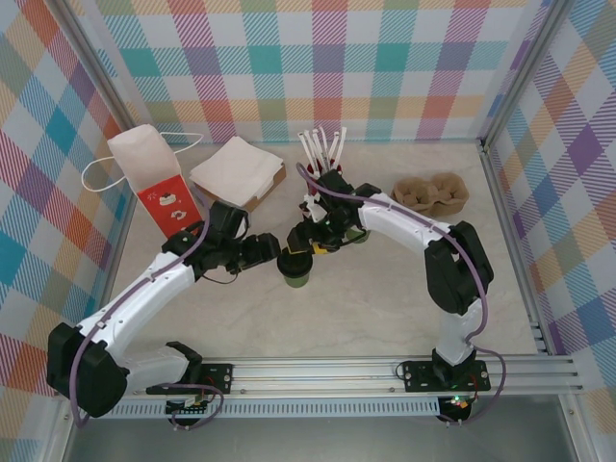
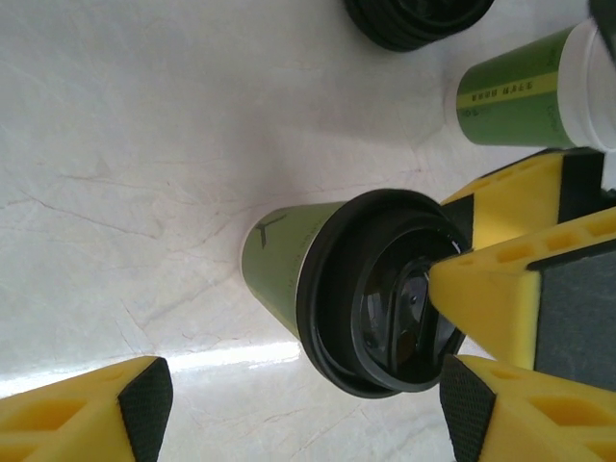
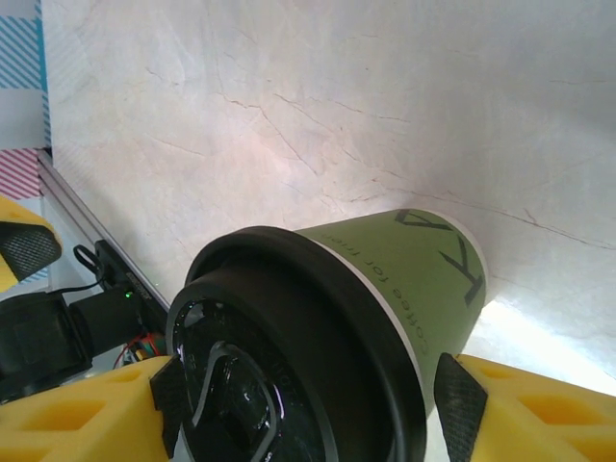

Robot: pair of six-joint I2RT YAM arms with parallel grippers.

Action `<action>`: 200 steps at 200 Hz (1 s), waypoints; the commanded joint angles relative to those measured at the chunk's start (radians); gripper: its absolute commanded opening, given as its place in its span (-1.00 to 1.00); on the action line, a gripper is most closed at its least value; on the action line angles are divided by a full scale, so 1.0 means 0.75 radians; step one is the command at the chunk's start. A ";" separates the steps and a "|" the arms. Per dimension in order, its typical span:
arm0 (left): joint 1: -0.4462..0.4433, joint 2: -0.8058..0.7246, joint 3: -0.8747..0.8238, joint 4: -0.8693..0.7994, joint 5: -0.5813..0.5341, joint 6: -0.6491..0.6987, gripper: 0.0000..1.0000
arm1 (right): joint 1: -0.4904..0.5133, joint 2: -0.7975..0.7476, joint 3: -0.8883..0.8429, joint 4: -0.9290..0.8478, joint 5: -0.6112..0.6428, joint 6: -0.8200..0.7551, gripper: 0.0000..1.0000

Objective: Pack the takeout coffee

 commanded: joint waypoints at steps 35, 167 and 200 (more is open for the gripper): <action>0.026 0.113 -0.019 0.089 0.167 -0.020 0.49 | -0.016 -0.104 -0.057 -0.088 0.029 -0.036 0.29; 0.025 0.215 -0.146 0.107 0.163 -0.012 0.21 | -0.010 -0.018 -0.079 -0.272 0.101 -0.060 -0.19; 0.025 0.219 -0.186 0.102 0.145 -0.006 0.18 | -0.009 0.030 -0.083 -0.312 0.150 -0.068 -0.24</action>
